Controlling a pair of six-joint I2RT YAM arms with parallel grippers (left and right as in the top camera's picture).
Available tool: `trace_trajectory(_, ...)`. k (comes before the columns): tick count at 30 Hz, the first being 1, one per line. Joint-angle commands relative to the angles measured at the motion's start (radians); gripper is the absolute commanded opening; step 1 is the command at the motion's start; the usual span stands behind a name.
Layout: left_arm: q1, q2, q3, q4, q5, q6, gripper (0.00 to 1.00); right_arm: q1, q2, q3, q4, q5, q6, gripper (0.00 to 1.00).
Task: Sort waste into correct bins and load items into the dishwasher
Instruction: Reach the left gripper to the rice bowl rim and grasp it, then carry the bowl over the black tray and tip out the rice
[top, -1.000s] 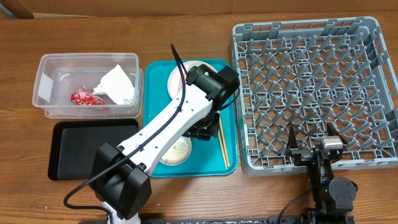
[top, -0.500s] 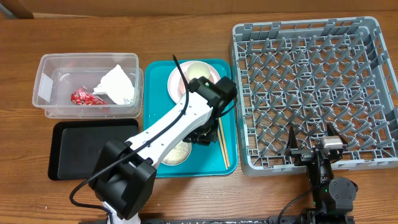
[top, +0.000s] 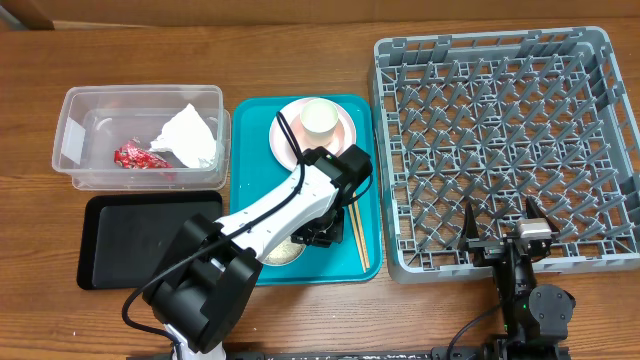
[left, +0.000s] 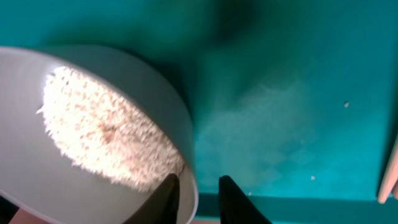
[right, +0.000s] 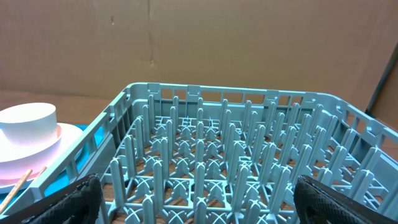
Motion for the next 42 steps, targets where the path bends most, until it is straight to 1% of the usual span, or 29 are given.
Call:
trace_trajectory(1,-0.006,-0.020,-0.034,0.026,0.006,-0.009,0.20,0.004,-0.010,-0.010,0.005,-0.002,0.000,1.00)
trace_trajectory(6,-0.006,-0.020,-0.048,0.035,0.005,-0.009,0.16,0.004,-0.010,-0.010,0.005,-0.002,0.000,1.00)
trace_trajectory(14,-0.006,-0.020,-0.048,0.034,0.006,-0.009,0.16,0.004,-0.010,-0.010,0.005,-0.002,0.000,1.00)
trace_trajectory(15,-0.006,-0.020,-0.047,0.034,0.005,-0.008,0.13,0.004,-0.011,-0.010,0.005,-0.002,0.000,1.00)
trace_trajectory(17,-0.006,-0.020,-0.048,0.034,0.006,-0.008,0.04,0.004,-0.011,-0.010,0.005,-0.002,0.000,1.00)
trace_trajectory(26,-0.006,-0.020,-0.043,0.029,0.006,-0.008,0.04,0.004,-0.010,-0.010,0.005,-0.002,0.000,1.00)
trace_trajectory(31,-0.006,-0.035,-0.013,0.004,0.004,-0.008,0.04,0.004,-0.011,-0.010,0.005,-0.002,0.000,1.00)
trace_trajectory(35,-0.006,-0.094,0.009,-0.012,-0.001,-0.005,0.04,0.004,-0.011,-0.010,0.005,-0.002,0.000,1.00)
trace_trajectory(39,-0.005,-0.206,0.009,-0.026,0.000,-0.004,0.04,0.004,-0.011,-0.010,0.005,-0.002,0.000,1.00)
trace_trajectory(42,0.011,-0.295,0.009,-0.050,0.001,0.035,0.04,0.004,-0.011,-0.010,0.005,-0.002,0.000,1.00)
